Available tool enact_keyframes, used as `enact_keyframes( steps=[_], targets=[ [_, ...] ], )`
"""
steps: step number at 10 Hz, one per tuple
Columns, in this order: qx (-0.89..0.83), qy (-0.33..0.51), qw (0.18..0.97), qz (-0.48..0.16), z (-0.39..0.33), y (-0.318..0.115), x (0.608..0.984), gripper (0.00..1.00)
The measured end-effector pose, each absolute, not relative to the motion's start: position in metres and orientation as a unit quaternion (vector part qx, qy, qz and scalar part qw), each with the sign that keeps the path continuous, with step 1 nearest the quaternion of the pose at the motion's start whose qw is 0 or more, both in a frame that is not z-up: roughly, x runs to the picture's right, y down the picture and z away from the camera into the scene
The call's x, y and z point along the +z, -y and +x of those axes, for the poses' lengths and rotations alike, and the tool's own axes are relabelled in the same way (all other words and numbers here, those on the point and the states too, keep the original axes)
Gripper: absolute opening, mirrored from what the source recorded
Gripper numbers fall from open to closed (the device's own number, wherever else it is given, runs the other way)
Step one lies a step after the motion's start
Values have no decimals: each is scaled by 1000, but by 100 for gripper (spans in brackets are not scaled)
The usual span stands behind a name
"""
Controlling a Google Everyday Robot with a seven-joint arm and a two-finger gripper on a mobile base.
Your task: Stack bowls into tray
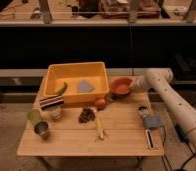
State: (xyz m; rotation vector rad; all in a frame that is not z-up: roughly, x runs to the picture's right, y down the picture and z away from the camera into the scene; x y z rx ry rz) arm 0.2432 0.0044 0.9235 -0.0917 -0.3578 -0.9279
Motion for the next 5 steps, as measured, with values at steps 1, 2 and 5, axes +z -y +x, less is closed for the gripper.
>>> enact_keyframes(
  steps=[1, 2, 5],
  targets=[
    [-451, 165, 876, -50, 246, -7, 925, 80],
    [-464, 159, 870, -61, 246, -10, 928, 80],
    [-486, 147, 859, -68, 241, -8, 926, 80]
  ],
)
